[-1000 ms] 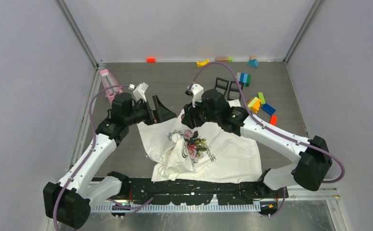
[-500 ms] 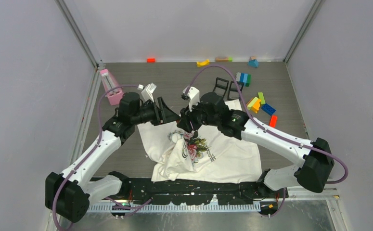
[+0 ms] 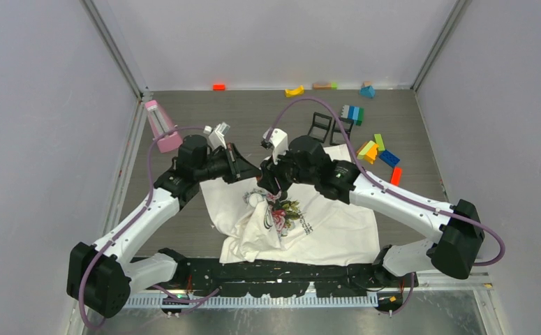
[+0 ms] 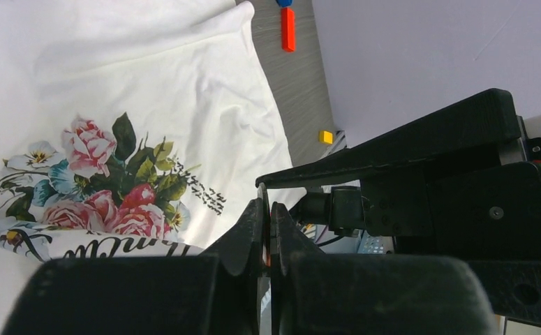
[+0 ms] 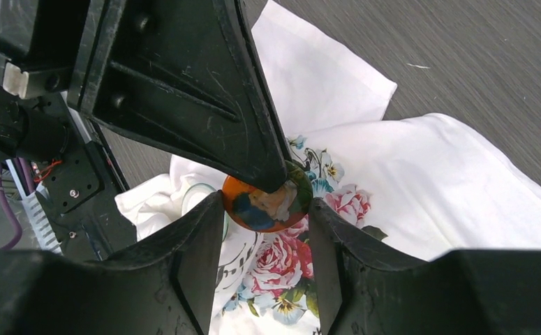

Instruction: Pin the brooch onto the clothing

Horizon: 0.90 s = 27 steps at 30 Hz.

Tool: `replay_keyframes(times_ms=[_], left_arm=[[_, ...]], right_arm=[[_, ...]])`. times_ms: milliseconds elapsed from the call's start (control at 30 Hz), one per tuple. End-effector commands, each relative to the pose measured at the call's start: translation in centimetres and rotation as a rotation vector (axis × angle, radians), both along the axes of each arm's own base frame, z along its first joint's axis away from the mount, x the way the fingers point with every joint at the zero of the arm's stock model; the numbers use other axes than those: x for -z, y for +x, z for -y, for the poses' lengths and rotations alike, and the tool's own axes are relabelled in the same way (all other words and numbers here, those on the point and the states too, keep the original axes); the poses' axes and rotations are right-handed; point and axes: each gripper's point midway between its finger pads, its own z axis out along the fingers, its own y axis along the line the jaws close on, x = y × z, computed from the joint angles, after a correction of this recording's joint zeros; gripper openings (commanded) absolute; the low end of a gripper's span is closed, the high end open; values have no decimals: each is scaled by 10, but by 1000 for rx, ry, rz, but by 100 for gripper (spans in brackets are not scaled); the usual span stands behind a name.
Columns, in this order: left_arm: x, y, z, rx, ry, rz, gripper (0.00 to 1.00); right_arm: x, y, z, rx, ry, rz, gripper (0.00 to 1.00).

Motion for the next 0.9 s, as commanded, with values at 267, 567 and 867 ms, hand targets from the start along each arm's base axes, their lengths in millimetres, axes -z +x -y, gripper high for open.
replay_keyframes(times_ms=[267,567,867], left_arm=[[-5,0,-13,-144,-60,-13,0],[-7,-2,-17,-182,-83,-27,0],[-11,-3,-18,-189,-94,-18,0]], right_arm=[[-45,3,13,94,-13,195,67],[-49,-8,-11,86,-56,265,61],[-30,-9,-32,116,-142,303,60]])
